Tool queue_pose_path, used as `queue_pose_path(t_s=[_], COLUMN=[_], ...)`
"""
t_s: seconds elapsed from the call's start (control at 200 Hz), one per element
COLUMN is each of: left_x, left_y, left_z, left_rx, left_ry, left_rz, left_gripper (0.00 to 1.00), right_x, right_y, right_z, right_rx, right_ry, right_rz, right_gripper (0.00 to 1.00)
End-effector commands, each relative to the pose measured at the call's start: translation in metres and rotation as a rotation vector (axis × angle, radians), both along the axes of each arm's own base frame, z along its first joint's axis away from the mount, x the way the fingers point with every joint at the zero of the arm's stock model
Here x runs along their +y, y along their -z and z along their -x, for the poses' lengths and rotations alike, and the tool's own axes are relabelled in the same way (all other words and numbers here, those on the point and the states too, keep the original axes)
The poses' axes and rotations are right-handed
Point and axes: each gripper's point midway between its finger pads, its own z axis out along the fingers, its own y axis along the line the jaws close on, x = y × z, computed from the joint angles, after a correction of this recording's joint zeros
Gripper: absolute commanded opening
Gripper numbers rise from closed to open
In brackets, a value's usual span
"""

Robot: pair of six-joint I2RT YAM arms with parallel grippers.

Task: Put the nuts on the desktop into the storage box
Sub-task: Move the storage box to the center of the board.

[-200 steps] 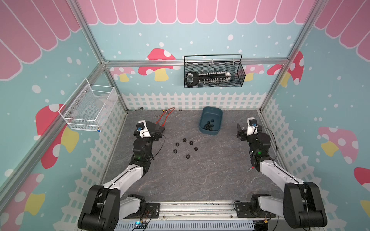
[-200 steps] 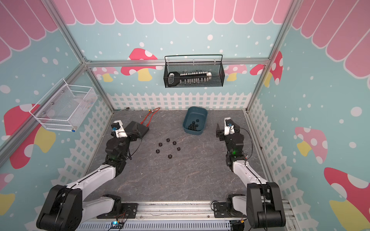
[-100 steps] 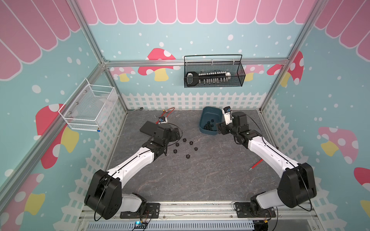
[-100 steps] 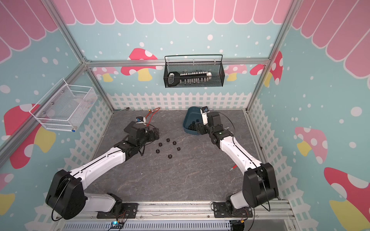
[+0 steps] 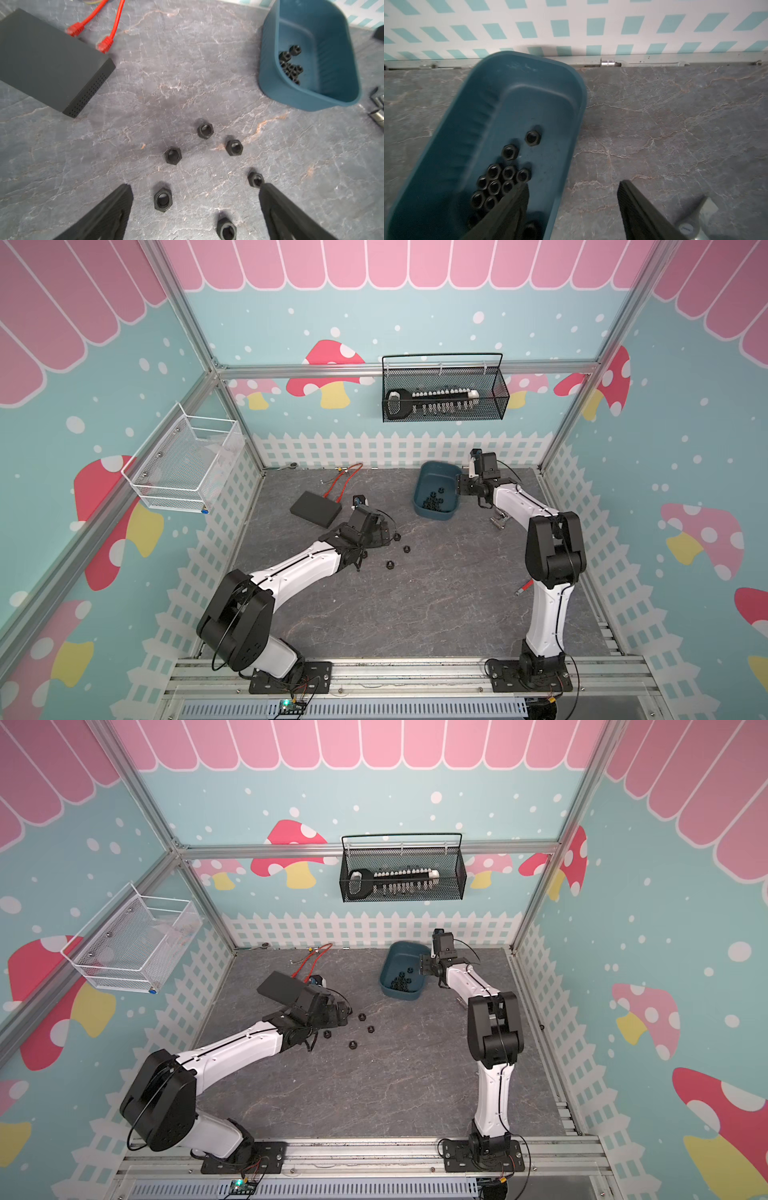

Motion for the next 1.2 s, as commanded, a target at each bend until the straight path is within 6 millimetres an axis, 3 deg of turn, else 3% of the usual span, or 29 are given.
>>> queue_pose_path(t_s=[0.0, 0.23, 0.54, 0.796, 0.961, 1.196], left_x=[-0.005, -0.013, -0.020, -0.021, -0.025, -0.026], left_y=[-0.010, -0.012, -0.009, -0.013, -0.019, -0.020], left_z=[-0.008, -0.015, -0.019, -0.019, -0.017, -0.015], left_rx=[-0.024, -0.023, -0.004, -0.007, -0.011, -0.010], left_ry=[0.018, 0.046, 0.068, 0.082, 0.097, 0.108], left_rz=[-0.017, -0.022, -0.016, -0.022, 0.001, 0.004], left_gripper=[0.99, 0.99, 0.99, 0.99, 0.99, 0.99], right_x=[0.013, 0.015, 0.015, 0.016, 0.020, 0.020], right_y=[0.019, 0.024, 0.042, 0.032, 0.029, 0.041], right_z=[-0.001, -0.001, 0.010, 0.011, 0.010, 0.012], right_rx=[0.063, 0.081, 0.151, 0.150, 0.159, 0.194], right_ry=[-0.007, -0.010, -0.002, 0.000, -0.012, 0.000], right_rz=[-0.050, -0.064, -0.065, -0.067, -0.056, -0.040], right_gripper=[0.73, 0.70, 0.47, 0.33, 0.29, 0.25])
